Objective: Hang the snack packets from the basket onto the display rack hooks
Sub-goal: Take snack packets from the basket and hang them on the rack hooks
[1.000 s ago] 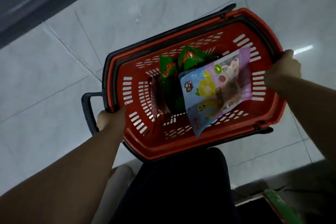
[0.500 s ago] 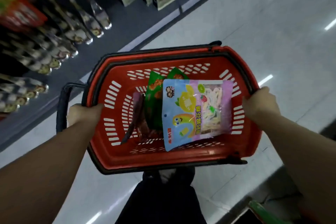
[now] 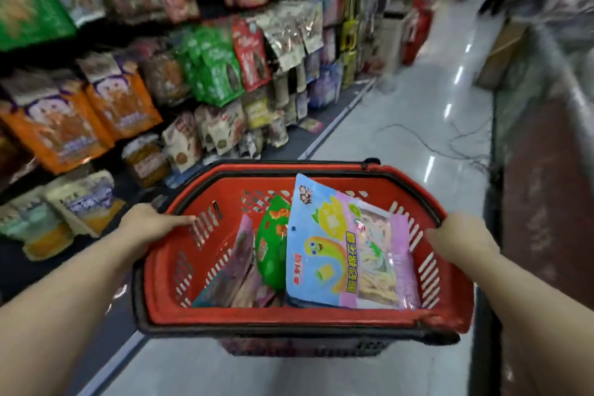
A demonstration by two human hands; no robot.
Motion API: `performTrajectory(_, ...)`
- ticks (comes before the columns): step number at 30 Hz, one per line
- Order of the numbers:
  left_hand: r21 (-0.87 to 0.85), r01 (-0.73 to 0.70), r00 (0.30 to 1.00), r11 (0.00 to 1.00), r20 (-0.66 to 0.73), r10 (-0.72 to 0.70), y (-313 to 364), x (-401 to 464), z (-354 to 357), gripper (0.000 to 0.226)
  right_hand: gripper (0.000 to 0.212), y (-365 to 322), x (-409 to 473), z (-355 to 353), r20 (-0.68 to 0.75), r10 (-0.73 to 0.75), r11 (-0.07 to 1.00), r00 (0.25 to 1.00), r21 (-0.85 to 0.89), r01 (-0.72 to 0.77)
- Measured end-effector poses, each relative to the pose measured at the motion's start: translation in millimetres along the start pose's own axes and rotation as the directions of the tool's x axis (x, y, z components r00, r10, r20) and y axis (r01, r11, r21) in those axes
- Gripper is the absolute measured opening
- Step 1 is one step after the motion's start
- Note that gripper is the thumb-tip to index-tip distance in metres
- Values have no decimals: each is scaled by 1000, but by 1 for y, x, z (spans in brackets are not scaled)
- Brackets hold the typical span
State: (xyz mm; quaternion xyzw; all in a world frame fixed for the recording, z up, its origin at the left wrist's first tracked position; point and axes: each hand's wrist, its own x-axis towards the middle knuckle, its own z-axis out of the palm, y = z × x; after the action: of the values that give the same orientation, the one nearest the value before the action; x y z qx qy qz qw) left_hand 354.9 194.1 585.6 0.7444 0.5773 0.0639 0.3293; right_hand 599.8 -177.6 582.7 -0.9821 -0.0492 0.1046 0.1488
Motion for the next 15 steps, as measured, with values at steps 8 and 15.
performTrajectory(8,-144,-217,949,966,201,243,195,108,34,67,39,-16,128,-100,-164,127,992,978,29,-124)
performTrajectory(15,-204,-356,867,912,291,403,378,201,82,58,34,-34,258,-154,-238,283,959,929,86,-270)
